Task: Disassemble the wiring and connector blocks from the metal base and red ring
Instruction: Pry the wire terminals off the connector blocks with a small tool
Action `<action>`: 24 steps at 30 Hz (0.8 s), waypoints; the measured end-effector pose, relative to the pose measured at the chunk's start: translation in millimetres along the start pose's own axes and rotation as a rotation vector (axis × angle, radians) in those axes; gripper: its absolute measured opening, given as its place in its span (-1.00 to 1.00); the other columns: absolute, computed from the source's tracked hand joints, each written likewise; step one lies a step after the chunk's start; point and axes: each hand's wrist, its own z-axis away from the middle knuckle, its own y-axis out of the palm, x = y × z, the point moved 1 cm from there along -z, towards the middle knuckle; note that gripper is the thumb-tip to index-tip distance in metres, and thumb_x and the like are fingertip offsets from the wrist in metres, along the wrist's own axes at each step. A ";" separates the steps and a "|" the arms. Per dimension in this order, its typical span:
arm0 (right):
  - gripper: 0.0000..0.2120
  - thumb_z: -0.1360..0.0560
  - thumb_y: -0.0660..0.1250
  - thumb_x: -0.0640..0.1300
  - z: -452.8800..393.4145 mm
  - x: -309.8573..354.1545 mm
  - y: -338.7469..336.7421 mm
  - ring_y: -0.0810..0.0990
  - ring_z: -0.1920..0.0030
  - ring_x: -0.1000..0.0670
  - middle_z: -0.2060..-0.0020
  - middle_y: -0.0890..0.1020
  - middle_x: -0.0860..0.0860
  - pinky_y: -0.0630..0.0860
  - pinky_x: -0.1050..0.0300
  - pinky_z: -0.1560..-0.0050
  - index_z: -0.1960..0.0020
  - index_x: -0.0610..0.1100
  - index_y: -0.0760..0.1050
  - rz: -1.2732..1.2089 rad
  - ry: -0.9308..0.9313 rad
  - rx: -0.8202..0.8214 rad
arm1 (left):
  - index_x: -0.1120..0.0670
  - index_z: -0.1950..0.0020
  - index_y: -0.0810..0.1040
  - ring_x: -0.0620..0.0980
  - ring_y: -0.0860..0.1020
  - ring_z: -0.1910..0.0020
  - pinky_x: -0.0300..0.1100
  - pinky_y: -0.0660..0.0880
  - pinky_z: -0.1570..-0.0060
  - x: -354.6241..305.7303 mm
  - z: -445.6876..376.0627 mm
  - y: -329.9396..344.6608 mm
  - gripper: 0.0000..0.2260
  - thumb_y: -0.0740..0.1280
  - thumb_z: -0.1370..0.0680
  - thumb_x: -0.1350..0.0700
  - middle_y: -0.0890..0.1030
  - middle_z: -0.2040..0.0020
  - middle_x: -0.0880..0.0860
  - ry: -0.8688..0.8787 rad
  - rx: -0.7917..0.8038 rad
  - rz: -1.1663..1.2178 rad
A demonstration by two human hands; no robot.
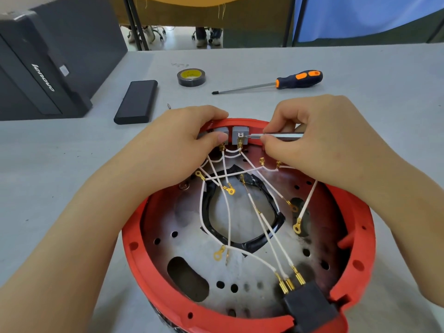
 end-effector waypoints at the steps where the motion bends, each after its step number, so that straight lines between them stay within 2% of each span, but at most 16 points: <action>1: -0.96 -0.38 0.39 -0.09 -0.2 0.1 0.3 0.50 0.19 0.14 0.34 0.61 0.16 0.40 0.31 0.22 0.23 -0.02 0.60 0.003 -0.003 0.000 | -0.15 -0.33 0.44 -0.26 0.40 0.04 -0.32 0.27 0.07 0.2 0.0 0.1 -0.68 0.25 -0.57 -0.02 0.46 0.04 -0.25 0.003 -0.001 0.001; 5: -0.96 -0.40 0.40 -0.09 -0.6 0.7 1.0 0.50 0.18 0.14 0.34 0.62 0.17 0.40 0.27 0.24 0.23 -0.02 0.61 0.009 -0.019 0.006 | -0.17 -0.30 0.45 -0.29 0.40 0.06 -0.42 0.30 0.17 0.8 -1.4 -0.9 -0.70 0.25 -0.56 -0.03 0.45 0.09 -0.30 0.007 0.014 0.005; 7: -0.95 -0.41 0.39 -0.08 -1.1 0.6 1.5 0.50 0.21 0.11 0.34 0.62 0.16 0.42 0.25 0.23 0.22 -0.01 0.61 0.023 -0.024 0.015 | -0.19 -0.28 0.46 -0.27 0.45 0.06 -0.56 0.29 0.15 2.3 -2.5 -2.3 -0.71 0.26 -0.56 -0.04 0.51 0.07 -0.30 -0.004 0.037 0.027; 8: -0.95 -0.42 0.39 -0.07 -1.4 0.7 1.8 0.51 0.24 0.09 0.34 0.62 0.17 0.42 0.27 0.23 0.22 0.00 0.61 0.028 -0.027 0.017 | -0.19 -0.27 0.46 -0.27 0.48 0.05 -0.57 0.29 0.12 3.2 -3.2 -3.0 -0.72 0.26 -0.56 -0.04 0.55 0.02 -0.28 -0.009 0.049 0.040; 9: -0.95 -0.42 0.38 -0.07 -1.4 1.1 1.8 0.52 0.25 0.09 0.34 0.61 0.18 0.41 0.29 0.22 0.21 0.00 0.61 0.032 -0.029 0.020 | -0.20 -0.27 0.46 -0.30 0.49 0.08 -0.57 0.31 0.14 3.8 -3.6 -3.5 -0.72 0.26 -0.56 -0.04 0.57 0.00 -0.27 -0.011 0.059 0.052; 11: -0.94 -0.43 0.38 -0.06 -1.6 2.4 1.1 0.53 0.24 0.12 0.32 0.59 0.20 0.41 0.29 0.20 0.20 0.00 0.61 0.037 -0.028 0.032 | -0.20 -0.26 0.47 -0.42 0.48 0.21 -0.58 0.31 0.26 3.8 -4.1 -3.8 -0.73 0.26 -0.56 -0.03 0.56 0.09 -0.29 -0.009 0.073 0.069; 14: -0.92 -0.46 0.37 0.00 -2.6 3.1 -0.9 0.51 0.26 0.13 0.31 0.57 0.21 0.36 0.29 0.32 0.18 0.03 0.60 0.096 -0.011 0.055 | -0.19 -0.23 0.49 -0.46 0.46 0.34 -0.58 0.30 0.36 2.9 -4.7 -3.8 -0.76 0.25 -0.57 0.00 0.53 0.20 -0.30 -0.006 0.083 0.093; 17: -0.89 -0.47 0.35 0.07 -4.6 4.6 -1.1 0.40 0.34 0.11 0.36 0.49 0.19 0.28 0.27 0.34 0.16 0.07 0.59 0.185 0.021 0.045 | -0.19 -0.21 0.49 -0.42 0.49 0.24 -0.58 0.32 0.30 3.6 -6.4 -4.4 -0.77 0.24 -0.58 0.02 0.56 0.15 -0.30 -0.008 0.087 0.107; 19: -0.89 -0.48 0.33 0.08 -5.5 8.1 0.6 0.36 0.35 0.08 0.42 0.41 0.16 0.21 0.21 0.37 0.15 0.08 0.59 0.295 0.016 0.008 | -0.19 -0.20 0.50 -0.47 0.47 0.24 -0.60 0.30 0.28 3.5 -7.2 -3.5 -0.78 0.24 -0.59 0.03 0.54 0.18 -0.32 -0.002 0.083 0.100; 21: -0.89 -0.51 0.30 0.07 -6.0 12.3 1.5 0.39 0.27 0.06 0.36 0.48 0.12 0.21 0.17 0.36 0.11 0.09 0.58 0.386 -0.004 -0.006 | -0.18 -0.19 0.50 -0.50 0.44 0.29 -0.61 0.29 0.29 2.9 -7.3 -2.4 -0.78 0.23 -0.59 0.05 0.51 0.23 -0.34 0.003 0.080 0.097; 24: -0.90 -0.54 0.26 0.03 -5.2 15.7 1.6 0.45 0.16 0.02 0.19 0.58 0.09 0.26 0.16 0.32 0.05 0.09 0.55 0.420 -0.011 0.010 | -0.19 -0.19 0.50 -0.50 0.44 0.24 -0.64 0.27 0.27 3.1 -7.7 -1.7 -0.78 0.23 -0.59 0.05 0.49 0.21 -0.37 0.007 0.067 0.092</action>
